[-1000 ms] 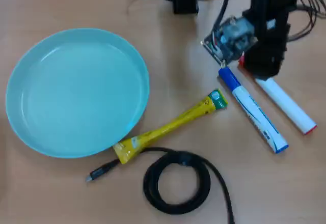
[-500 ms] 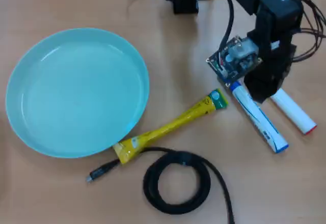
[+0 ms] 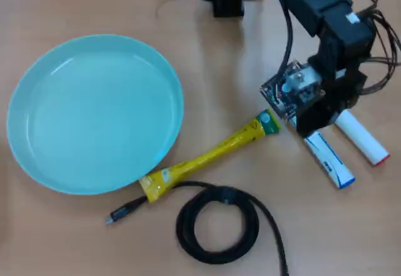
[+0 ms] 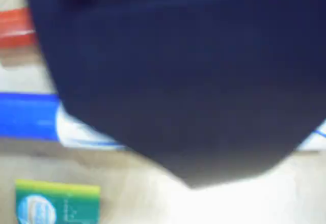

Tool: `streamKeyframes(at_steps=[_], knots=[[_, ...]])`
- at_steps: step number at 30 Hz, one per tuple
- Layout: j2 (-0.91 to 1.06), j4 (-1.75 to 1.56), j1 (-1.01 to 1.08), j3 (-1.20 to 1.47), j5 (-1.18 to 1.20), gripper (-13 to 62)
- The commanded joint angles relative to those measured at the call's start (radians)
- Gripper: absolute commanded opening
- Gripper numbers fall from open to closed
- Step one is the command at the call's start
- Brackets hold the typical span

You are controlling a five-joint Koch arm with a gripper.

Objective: Pick up the blue pen, then put it in the green bowl

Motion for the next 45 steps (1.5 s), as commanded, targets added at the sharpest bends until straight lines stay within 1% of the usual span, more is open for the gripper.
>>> streamKeyframes(at_steps=[1,3,5,11,13,31,33,36,38,40,43,45], knots=[[0.002,-0.023,-0.006,-0.077,0.038,28.4],[-0.008,-0.025,-0.006,-0.077,0.041,29.0],[-0.008,-0.023,-0.006,-0.075,0.041,31.3],[-0.043,-0.034,-0.023,-0.083,0.063,43.1],[-0.066,-0.040,-0.026,-0.086,0.069,44.8],[-0.158,-0.098,-0.038,-0.089,0.071,44.0],[-0.164,-0.098,-0.035,-0.087,0.067,41.4],[-0.172,-0.098,-0.029,-0.078,0.058,31.6],[-0.172,-0.098,-0.028,-0.077,0.057,26.9],[-0.173,-0.097,-0.026,-0.074,0.057,25.0],[-0.172,-0.097,-0.026,-0.067,0.055,24.8],[-0.172,-0.097,-0.023,-0.067,0.048,22.3]])
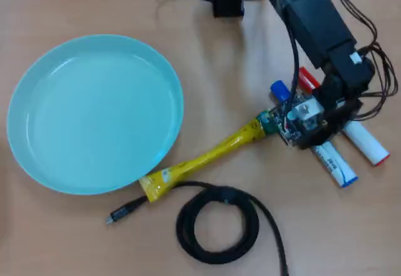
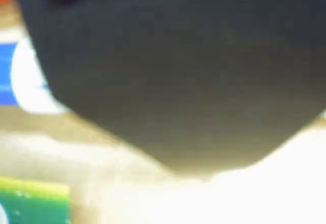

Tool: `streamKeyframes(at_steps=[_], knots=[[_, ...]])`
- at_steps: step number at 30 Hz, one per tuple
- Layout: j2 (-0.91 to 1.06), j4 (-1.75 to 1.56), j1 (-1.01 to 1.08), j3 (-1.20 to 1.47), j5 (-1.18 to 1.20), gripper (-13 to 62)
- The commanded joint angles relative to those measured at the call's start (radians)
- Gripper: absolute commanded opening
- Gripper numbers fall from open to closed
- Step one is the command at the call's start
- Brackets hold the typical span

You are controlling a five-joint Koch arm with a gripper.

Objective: Pick up the blue pen, then put it in the green bowl

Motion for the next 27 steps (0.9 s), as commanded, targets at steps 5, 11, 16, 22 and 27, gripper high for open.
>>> streamKeyframes(at_steps=[5,11,16,22,27], knots=[[0.017,-0.006,0.028,-0.035,-0.041,-2.6],[0.018,0.032,0.041,-0.023,-0.078,-6.0],[0.023,0.078,0.041,-0.028,-0.081,-6.1],[0.066,0.198,0.034,-0.049,-0.087,-6.1],[0.144,0.284,0.008,-0.120,-0.230,-6.1]])
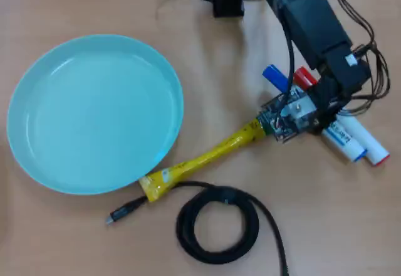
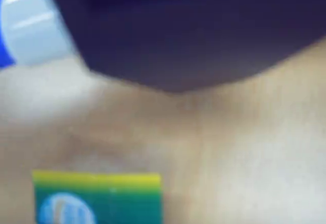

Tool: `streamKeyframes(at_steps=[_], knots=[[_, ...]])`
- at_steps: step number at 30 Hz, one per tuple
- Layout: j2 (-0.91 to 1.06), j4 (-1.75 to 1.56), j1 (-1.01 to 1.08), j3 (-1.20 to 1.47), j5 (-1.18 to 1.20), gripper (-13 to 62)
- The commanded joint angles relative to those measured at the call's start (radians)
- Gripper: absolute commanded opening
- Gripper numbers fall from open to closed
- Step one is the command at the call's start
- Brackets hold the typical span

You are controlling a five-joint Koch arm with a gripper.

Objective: Pick up the blue pen, then put it in the green bowl

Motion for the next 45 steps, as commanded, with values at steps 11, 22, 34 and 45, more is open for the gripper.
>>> streamKeyframes(at_steps=[11,22,34,45], knots=[[0.304,0.192,-0.098,-0.272,-0.351,-6.2],[0.410,0.219,-0.043,-0.273,-0.891,-6.4],[0.591,0.176,0.213,-0.129,-1.308,-6.2],[0.710,-0.089,0.588,0.138,-1.335,-6.2]])
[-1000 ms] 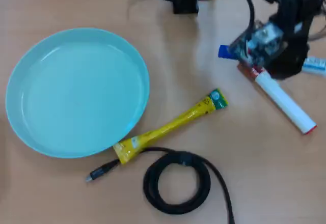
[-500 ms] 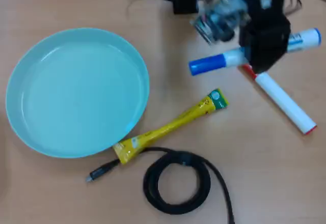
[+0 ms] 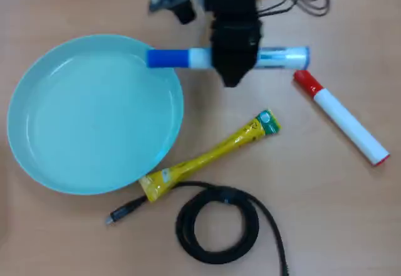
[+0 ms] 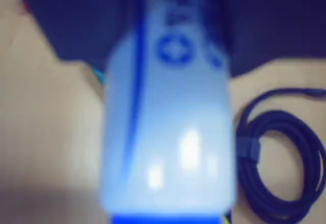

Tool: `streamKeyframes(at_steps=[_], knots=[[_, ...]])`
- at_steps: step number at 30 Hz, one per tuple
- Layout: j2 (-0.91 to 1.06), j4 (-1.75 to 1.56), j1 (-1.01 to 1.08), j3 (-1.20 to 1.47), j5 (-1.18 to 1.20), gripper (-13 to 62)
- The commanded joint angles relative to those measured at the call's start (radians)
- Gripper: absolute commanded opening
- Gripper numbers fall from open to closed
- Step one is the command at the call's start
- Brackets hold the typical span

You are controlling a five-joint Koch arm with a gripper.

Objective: Pick up the blue pen, then put it in the green bowl

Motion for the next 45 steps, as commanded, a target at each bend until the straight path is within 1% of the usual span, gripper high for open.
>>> streamKeyframes(at_steps=[1,10,17,29,37,45], knots=[[0.057,-0.055,0.064,-0.032,-0.018,-6.3],[0.048,-0.075,0.302,-0.002,-0.020,-5.7],[0.031,-0.204,0.391,0.067,-0.018,-5.4],[-0.120,-0.290,0.577,0.130,-0.017,-5.2],[-0.138,-0.488,0.618,0.221,-0.018,-1.1],[-0.285,-0.617,0.653,0.218,-0.020,-0.2]])
